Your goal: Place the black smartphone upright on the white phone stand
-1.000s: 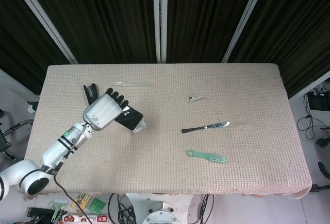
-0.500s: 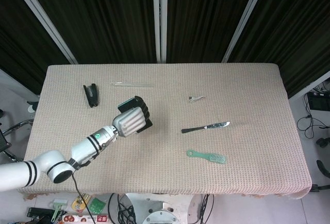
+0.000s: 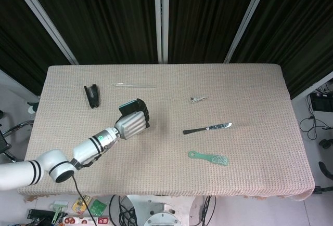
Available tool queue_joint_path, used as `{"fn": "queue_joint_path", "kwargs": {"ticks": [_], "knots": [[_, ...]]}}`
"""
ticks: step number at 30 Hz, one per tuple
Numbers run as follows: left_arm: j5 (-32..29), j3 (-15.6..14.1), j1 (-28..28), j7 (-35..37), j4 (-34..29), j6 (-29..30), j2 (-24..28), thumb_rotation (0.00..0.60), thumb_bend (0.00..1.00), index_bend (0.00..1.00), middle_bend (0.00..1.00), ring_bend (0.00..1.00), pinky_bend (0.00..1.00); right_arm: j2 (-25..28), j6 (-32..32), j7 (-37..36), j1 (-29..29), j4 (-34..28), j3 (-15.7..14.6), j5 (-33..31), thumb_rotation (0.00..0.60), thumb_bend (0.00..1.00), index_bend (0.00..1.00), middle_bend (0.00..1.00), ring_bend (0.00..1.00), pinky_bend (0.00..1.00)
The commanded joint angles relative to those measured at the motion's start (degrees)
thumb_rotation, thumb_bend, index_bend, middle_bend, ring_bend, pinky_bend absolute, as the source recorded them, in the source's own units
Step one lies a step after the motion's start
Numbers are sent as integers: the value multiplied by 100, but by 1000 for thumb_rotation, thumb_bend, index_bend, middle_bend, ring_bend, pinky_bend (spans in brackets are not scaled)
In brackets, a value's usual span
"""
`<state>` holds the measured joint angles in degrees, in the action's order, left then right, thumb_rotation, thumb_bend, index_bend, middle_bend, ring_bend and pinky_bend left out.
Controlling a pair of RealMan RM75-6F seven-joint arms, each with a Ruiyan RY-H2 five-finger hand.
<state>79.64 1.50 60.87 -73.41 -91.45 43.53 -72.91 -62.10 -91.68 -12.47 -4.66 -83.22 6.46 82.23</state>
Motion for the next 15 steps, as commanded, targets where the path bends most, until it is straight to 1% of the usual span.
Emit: {"fn": "queue_joint_path", "kwargs": {"ticks": [1,10,15], "knots": [[9,-38,49,-57,10,-51,-5,600,419,583,603,537,362,-2,4,-23,-9,17,-1,-16,600,151,0,0,0,0],[117,-148,125,-217,145,-79,-92,600,437,575,597,537,359,11,90,-165,-8,78,-18,-44,600,151,0,0,0,0],[22,-147,154,-221,219,-126,-181,600,456,573,594,536,357,-27,111,-175,-1,124,-15,-63,600,154,0,0,0,0]]}}
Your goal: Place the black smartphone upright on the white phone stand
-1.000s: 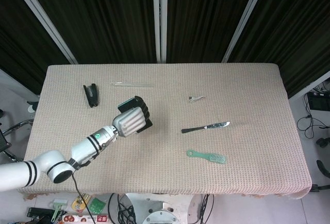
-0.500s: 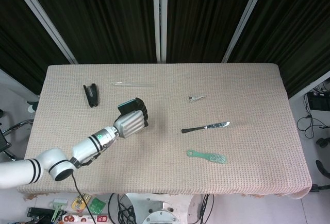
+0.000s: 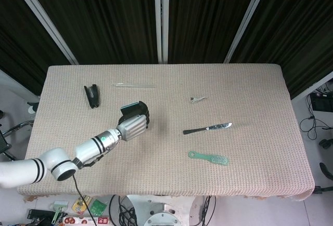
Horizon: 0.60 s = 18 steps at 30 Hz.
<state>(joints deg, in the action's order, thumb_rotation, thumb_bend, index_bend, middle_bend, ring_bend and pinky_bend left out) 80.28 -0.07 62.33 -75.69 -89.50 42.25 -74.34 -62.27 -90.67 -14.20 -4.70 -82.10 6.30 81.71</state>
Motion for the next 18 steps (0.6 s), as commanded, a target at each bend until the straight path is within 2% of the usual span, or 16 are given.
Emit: {"fn": "queue_joint_path", "kwargs": {"ticks": [1,18], "knots": [[-62,16,11,5,32,4,-55,600,456,573,594,535,357,-17,17,-4,4,21,0,-13,600,155,0,0,0,0],[-272,-2,84,-92,113,81,-143,600,460,570,594,534,358,-41,40,-86,-4,109,18,-52,600,159,0,0,0,0]]}}
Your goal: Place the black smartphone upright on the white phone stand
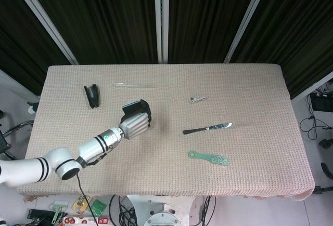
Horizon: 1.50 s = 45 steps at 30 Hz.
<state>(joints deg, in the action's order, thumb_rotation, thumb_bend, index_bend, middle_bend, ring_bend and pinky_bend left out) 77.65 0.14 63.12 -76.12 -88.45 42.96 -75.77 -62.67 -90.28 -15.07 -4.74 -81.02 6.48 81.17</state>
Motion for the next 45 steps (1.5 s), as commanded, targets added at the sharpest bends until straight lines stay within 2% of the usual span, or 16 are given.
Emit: {"fn": "queue_joint_path", "kwargs": {"ticks": [1,9,21,24,29,31,35,45], "knots": [[-17,-38,6,-87,17,15,-5,600,461,571,593,534,358,-2,0,5,0,2,-1,3,600,159,0,0,0,0],[-216,-135,-18,-362,14,69,-75,600,480,568,592,534,361,2,0,5,-5,11,0,2,600,160,0,0,0,0],[-303,-213,-4,-362,-40,154,-52,600,482,540,563,498,362,17,24,62,16,-43,4,10,600,170,0,0,0,0],[-281,-240,6,-310,-51,147,-34,600,462,470,498,436,362,23,20,71,12,-58,8,0,600,174,0,0,0,0],[-367,-278,49,-183,-85,17,25,600,306,130,201,220,289,77,11,103,8,-137,30,-27,600,176,0,0,0,0],[-355,-287,52,-166,-94,36,24,600,259,62,131,164,270,90,-11,109,3,-159,38,-25,600,176,0,0,0,0],[-367,-273,24,-42,-97,110,7,600,202,22,64,111,253,82,10,116,3,-162,31,-38,600,176,0,0,0,0],[-459,-282,-87,153,-297,307,155,600,139,0,2,65,214,26,33,55,11,-64,30,-42,600,176,0,0,0,0]]}}
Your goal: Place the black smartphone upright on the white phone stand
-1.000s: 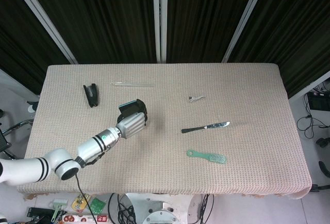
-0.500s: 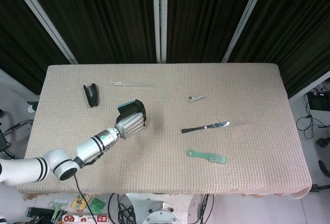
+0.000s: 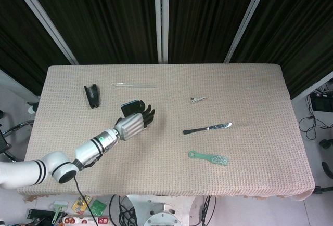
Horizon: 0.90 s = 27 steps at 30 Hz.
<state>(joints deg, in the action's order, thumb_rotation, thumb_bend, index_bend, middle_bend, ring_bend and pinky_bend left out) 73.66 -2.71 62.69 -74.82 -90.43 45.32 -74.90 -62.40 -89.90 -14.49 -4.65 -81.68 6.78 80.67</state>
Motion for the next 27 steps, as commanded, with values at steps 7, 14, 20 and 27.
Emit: {"fn": "queue_joint_path", "kwargs": {"ticks": [7,14,20,27], "knots": [[-123,145,-557,765,-945,922,519,600,93,0,0,55,201,-7,-4,-3,16,-5,-7,43,600,176,0,0,0,0],[257,53,-2015,3170,-2003,2683,1352,600,71,0,0,54,200,-38,5,-25,10,50,-11,27,600,176,0,0,0,0],[274,-267,-3642,5848,-1331,4054,1359,575,11,0,2,54,201,-167,53,96,75,326,-217,375,600,155,0,0,0,0],[813,-855,-5146,6914,217,5117,647,494,11,0,7,53,201,-483,-7,247,99,654,-411,685,600,145,0,0,0,0]]}}
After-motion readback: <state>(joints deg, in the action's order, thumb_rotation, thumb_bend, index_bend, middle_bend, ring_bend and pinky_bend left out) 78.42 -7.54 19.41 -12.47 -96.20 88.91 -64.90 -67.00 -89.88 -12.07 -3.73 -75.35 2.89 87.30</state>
